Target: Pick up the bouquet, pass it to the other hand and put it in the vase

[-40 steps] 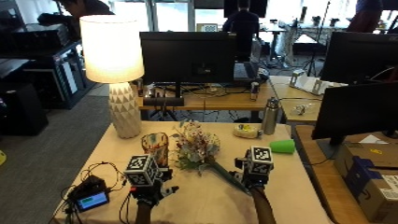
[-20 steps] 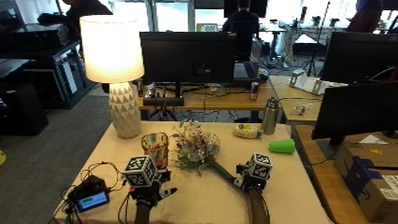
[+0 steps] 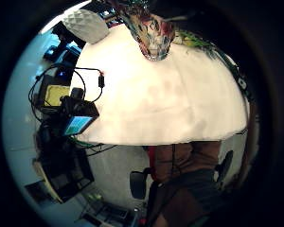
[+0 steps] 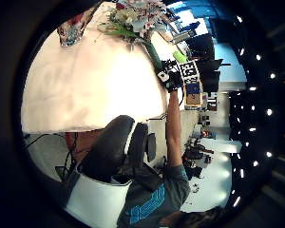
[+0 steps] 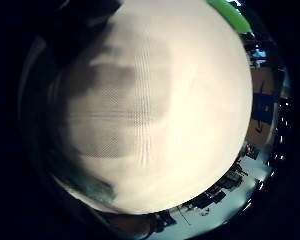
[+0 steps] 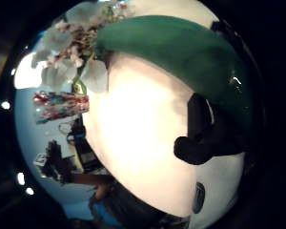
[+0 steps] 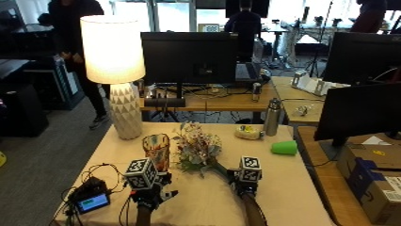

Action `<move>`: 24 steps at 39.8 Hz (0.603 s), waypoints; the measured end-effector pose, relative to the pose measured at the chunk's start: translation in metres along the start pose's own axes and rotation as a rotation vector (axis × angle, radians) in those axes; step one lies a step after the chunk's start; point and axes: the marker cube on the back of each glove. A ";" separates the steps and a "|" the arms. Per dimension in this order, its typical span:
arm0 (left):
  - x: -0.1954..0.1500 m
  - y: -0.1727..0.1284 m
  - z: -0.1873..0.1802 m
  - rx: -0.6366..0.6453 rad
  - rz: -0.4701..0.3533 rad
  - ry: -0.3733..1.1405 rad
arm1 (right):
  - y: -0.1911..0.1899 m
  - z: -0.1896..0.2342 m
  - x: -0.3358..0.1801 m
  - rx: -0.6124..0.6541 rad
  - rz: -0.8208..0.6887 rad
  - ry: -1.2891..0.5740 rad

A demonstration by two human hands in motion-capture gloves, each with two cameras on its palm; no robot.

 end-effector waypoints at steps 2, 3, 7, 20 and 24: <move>-0.001 -0.001 0.001 0.000 0.001 0.003 | -0.009 0.009 0.012 0.012 0.097 0.139; -0.001 -0.001 0.001 0.000 0.001 0.005 | -0.012 0.011 0.014 0.033 0.112 0.173; -0.003 0.001 0.000 -0.002 -0.006 0.010 | -0.013 0.009 0.011 0.093 0.122 0.196; -0.004 -0.005 -0.001 -0.008 0.000 0.029 | -0.015 0.006 0.016 0.193 0.188 0.155; 0.004 -0.010 -0.012 0.013 0.036 0.056 | -0.010 -0.005 0.014 0.243 0.218 -0.011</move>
